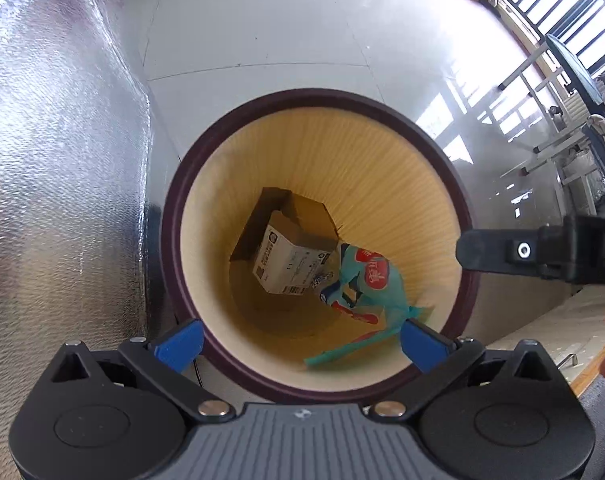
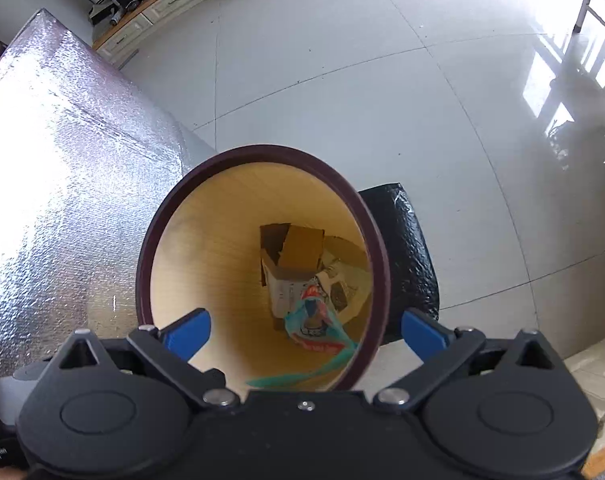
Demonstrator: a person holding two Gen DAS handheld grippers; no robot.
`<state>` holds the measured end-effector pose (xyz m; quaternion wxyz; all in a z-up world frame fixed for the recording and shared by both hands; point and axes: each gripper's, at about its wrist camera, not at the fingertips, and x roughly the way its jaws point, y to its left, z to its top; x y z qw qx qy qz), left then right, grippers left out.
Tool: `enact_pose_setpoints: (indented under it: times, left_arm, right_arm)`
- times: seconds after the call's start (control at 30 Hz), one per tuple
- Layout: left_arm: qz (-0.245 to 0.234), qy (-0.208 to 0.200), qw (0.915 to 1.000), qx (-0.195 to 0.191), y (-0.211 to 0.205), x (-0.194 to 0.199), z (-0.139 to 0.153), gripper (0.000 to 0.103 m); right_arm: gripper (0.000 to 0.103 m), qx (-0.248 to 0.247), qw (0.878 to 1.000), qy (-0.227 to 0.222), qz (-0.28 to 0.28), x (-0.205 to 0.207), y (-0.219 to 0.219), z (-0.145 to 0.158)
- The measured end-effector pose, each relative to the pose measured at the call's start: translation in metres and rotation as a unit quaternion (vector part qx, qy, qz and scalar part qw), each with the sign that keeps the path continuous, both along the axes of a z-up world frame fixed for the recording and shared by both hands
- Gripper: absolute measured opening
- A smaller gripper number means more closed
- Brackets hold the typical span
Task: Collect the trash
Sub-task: 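Open both grippers to drop the box and snack bag into the wastebasket, then withdraw both grippers from the wastebasket back toward the table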
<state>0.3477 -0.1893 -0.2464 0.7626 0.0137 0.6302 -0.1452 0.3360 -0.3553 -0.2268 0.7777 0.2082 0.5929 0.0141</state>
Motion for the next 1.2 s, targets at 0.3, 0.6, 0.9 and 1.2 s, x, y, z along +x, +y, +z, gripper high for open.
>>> enact_pose_setpoints:
  times: [0.3,0.6,0.9,1.2]
  left_arm:
    - [0.006,-0.022,0.9997,-0.002,0.015,-0.019,0.035,0.103]
    - [0.012,-0.061,0.9981,-0.006,0.03,-0.044,0.073,0.103]
    - [0.014,-0.102,0.9945,-0.014,0.045,-0.07,0.108,0.103]
    - [0.007,-0.151,0.9881,-0.03,0.056,-0.1,0.149,0.103]
  right_arm:
    - [0.103,-0.024,0.999,-0.022,0.013,-0.028,0.004,0.032]
    - [0.103,-0.042,0.998,-0.051,0.017,-0.06,0.009,0.064]
    - [0.103,-0.075,0.993,-0.091,0.029,-0.098,0.014,0.097]
    - [0.103,-0.093,0.985,-0.141,0.02,-0.131,0.018,0.13]
